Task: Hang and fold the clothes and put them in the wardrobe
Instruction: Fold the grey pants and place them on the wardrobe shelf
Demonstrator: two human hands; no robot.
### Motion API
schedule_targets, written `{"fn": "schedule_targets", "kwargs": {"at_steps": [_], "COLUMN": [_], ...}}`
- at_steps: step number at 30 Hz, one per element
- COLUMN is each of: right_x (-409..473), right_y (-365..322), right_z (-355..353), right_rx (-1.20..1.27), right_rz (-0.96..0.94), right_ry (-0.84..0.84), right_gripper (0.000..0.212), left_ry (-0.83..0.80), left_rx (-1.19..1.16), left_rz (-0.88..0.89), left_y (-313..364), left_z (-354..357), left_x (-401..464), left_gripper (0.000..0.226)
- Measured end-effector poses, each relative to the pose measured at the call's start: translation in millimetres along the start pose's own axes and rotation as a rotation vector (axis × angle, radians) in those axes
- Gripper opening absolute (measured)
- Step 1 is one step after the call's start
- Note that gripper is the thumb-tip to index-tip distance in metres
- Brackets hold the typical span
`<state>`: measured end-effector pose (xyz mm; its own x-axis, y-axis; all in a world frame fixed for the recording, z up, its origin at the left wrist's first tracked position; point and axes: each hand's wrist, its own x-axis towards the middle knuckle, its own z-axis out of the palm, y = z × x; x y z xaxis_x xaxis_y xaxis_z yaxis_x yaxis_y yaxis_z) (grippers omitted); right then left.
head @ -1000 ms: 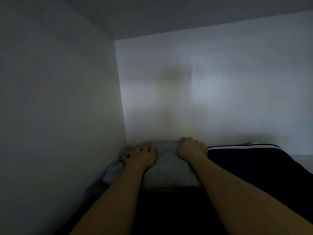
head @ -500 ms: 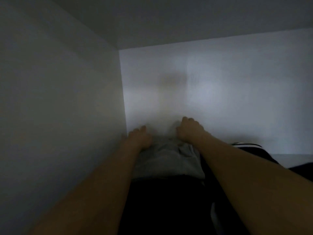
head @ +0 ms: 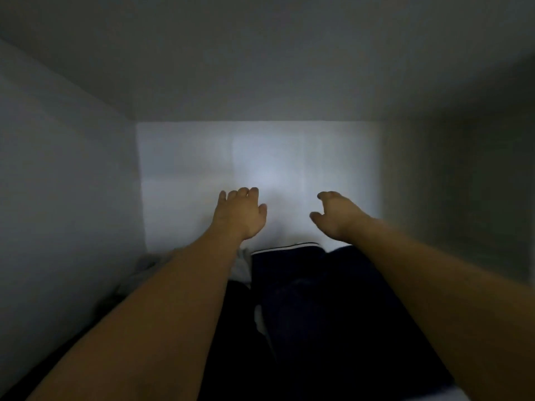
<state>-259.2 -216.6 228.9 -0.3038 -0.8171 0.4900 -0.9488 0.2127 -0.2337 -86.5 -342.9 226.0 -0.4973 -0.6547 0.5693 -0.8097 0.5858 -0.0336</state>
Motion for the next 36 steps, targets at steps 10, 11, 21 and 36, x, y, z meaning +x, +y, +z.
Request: {"fn": "schedule_targets", "kwargs": {"at_steps": [10, 11, 21, 36], "right_x": [-183, -207, -471, -843], "right_y": [98, 107, 155, 184], "right_z": [-101, -116, -269, -430], "right_rx": [-0.182, -0.203, -0.324, -0.469], "right_rz": [0.422, 0.459, 0.659, 0.957], "right_ry": [-0.007, 0.011, 0.202, 0.242], "right_gripper": [0.063, 0.062, 0.057, 0.054], "left_ry": [-0.060, -0.040, 0.034, -0.006], "left_rx": [-0.361, -0.374, -0.443, -0.676], "left_rz": [0.333, 0.376, 0.693, 1.042], "left_y": [197, 217, 410, 655], "left_z": [-25, -35, -148, -299], "left_x": [-67, -77, -242, -534], "left_gripper": [0.052, 0.052, 0.048, 0.053]}}
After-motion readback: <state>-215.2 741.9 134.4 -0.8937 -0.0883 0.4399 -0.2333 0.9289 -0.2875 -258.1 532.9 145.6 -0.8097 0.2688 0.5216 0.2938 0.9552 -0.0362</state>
